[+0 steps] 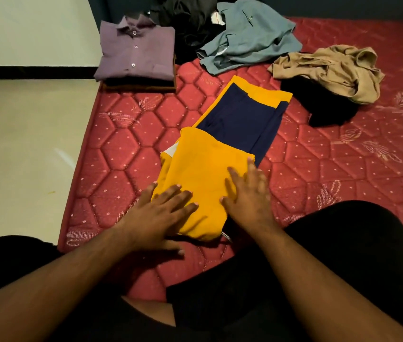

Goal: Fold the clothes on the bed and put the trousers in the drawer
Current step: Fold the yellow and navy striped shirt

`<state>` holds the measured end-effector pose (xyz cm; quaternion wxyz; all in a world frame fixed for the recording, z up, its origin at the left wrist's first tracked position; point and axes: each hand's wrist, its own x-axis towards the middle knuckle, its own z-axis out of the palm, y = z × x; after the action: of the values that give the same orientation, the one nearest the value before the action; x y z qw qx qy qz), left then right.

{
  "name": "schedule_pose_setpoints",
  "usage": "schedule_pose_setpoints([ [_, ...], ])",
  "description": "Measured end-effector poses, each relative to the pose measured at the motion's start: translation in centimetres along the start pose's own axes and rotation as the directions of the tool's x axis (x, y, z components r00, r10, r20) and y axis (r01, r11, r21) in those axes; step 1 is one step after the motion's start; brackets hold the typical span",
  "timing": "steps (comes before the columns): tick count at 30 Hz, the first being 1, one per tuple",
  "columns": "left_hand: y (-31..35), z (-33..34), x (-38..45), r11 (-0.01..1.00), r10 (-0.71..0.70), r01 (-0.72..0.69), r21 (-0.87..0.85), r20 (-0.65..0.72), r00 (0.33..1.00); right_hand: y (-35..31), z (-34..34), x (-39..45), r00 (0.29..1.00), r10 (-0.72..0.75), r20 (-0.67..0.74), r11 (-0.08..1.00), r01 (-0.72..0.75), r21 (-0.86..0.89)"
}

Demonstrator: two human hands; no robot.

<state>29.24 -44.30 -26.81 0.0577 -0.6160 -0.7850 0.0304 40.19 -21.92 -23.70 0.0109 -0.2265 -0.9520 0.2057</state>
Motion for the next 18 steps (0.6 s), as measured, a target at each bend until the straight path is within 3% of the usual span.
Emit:
schedule_pose_setpoints([
  [1, -0.6, 0.7, -0.8, 0.999, 0.031, -0.031, -0.008, 0.049, 0.998, -0.7, -0.4, -1.0, 0.988, -0.117, 0.1, 0.991, 0.123, -0.056],
  [3, -2.0, 1.4, -2.1, 0.99, 0.05, -0.037, -0.14, 0.088, 0.995, -1.5, -0.1, -2.7, 0.9, -0.265, 0.347, 0.943, 0.316, -0.099],
  [5, -3.3, 1.8, -2.5, 0.963, 0.054, -0.04, -0.266, 0.044, 0.998, -1.3, 1.0, -3.6, 0.821, -0.258, 0.509, 0.904, 0.391, -0.173],
  [10, -3.5, 1.8, -2.1, 0.846, -0.028, 0.016, -0.532, -0.015, 0.999, -1.8, 1.8, -3.6, 0.862, -0.245, 0.444, 0.845, 0.414, -0.338],
  [12, -3.7, 0.8, -1.9, 0.816, -0.106, 0.079, -0.573, -0.014, 0.994, -2.1, 1.6, -3.5, 0.874, -0.236, 0.425, 0.926, 0.334, -0.174],
  [14, -3.9, -1.5, -1.9, 0.703, -0.148, 0.15, -0.695, 0.063, 0.987, -2.3, 0.5, -3.4, 0.884, -0.205, 0.42, 0.979, 0.191, 0.076],
  [16, -4.3, -4.1, -2.0, 0.518, -0.136, 0.275, -0.81, 0.239, 0.961, -2.2, -1.1, -3.4, 0.856, -0.203, 0.476, 0.942, 0.037, 0.334],
  [18, -4.8, -6.9, -1.8, 0.41, -0.068, 0.351, -0.842, 0.355, 0.932, -2.2, -2.5, -3.8, 0.803, -0.243, 0.544, 0.835, -0.112, 0.539],
])
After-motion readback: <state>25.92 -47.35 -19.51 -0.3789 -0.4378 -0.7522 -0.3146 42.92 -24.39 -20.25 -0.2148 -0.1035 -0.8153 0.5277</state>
